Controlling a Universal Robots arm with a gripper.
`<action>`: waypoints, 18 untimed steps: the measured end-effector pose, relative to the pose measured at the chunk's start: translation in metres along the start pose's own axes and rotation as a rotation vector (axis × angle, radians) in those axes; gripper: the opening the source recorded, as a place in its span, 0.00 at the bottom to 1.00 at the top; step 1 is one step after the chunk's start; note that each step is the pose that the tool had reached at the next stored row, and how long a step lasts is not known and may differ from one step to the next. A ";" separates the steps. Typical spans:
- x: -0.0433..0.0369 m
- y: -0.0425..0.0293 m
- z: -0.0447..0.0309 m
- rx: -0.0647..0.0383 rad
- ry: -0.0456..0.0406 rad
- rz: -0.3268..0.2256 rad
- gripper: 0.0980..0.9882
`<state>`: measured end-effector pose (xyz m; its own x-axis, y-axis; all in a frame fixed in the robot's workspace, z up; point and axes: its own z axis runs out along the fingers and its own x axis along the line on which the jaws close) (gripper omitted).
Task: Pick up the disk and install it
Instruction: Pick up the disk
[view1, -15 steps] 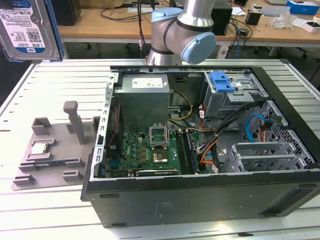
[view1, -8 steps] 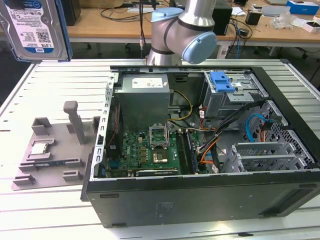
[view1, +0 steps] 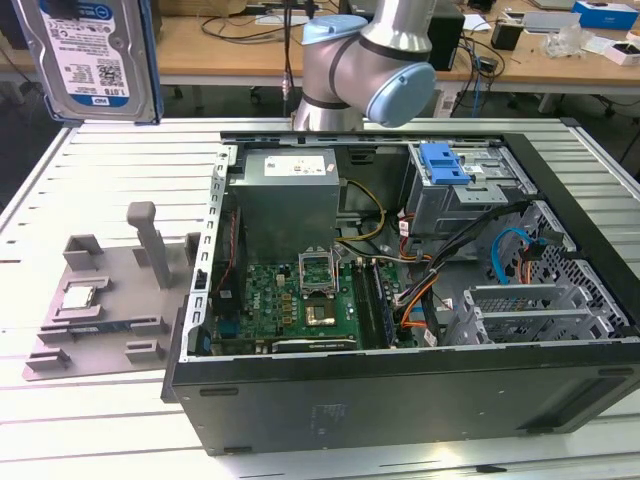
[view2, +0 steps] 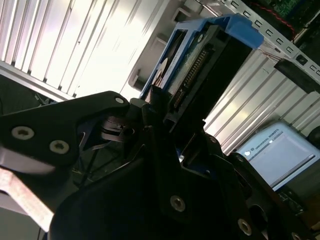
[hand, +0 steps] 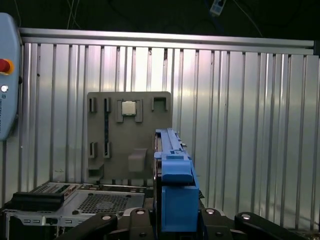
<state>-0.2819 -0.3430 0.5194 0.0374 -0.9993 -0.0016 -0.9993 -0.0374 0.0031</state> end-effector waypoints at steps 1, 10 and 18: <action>0.0001 -0.0023 0.0000 0.000 -0.0001 0.000 0.30; 0.0013 -0.0338 -0.0001 0.000 0.0000 0.000 0.30; 0.0027 -0.0619 -0.0002 -0.001 -0.0018 0.000 0.30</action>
<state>-0.2200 -0.3434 0.5194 0.0373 -0.9993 -0.0034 -0.9993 -0.0373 0.0040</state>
